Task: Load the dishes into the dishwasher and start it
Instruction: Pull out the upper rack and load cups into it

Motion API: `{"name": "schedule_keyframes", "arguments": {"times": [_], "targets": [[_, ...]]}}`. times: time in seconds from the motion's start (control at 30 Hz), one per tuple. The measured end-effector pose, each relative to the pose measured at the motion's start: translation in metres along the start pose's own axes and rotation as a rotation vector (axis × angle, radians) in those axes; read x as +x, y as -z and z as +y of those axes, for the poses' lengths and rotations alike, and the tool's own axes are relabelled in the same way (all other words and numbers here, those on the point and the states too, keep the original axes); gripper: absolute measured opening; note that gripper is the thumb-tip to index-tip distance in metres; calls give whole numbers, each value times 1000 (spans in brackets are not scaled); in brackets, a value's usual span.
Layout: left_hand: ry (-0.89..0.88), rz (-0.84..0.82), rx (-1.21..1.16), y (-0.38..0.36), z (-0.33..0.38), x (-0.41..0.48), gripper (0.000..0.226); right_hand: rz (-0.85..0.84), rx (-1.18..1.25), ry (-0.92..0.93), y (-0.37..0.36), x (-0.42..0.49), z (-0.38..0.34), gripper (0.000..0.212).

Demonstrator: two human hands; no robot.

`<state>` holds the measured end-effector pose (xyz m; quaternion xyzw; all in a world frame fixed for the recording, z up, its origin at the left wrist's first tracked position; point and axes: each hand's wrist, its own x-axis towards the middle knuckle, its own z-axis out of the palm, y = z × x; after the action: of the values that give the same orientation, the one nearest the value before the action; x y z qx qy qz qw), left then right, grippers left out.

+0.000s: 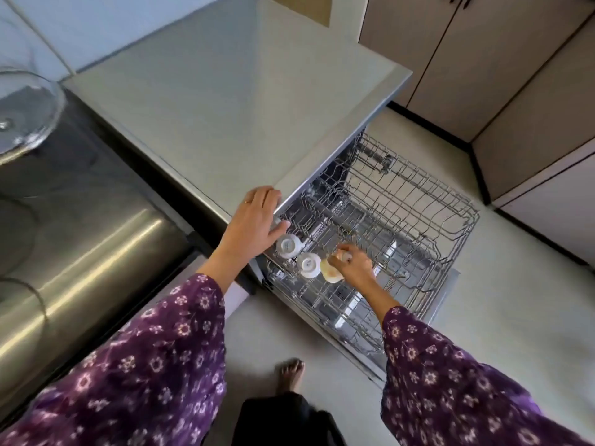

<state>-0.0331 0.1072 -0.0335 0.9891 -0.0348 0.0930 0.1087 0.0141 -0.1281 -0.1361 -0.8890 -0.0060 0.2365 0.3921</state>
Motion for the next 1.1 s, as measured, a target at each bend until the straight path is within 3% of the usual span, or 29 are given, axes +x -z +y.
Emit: {"name": "schedule_keyframes", "arguments": {"times": [0.2, 0.33, 0.63, 0.8, 0.9, 1.1], "targets": [[7, 68, 39, -17, -1, 6, 37, -80, -195, 16, -35, 8, 56, 56], [7, 120, 86, -21, -1, 5, 32, -116, -283, 134, -57, 6, 74, 58], [10, 177, 104, -25, -1, 5, 32, -238, -478, 164, -60, 30, 76, 59], [2, 201, 111, -23, 1, 5, 28, -241, -529, 223, -61, 30, 84, 73], [8, 198, 110, -25, 0, 5, 29, -250, -512, 168, -61, 32, 81, 87], [8, 184, 118, -25, 0, 5, 29, -302, -585, 244, -59, 37, 77, 83]]}}
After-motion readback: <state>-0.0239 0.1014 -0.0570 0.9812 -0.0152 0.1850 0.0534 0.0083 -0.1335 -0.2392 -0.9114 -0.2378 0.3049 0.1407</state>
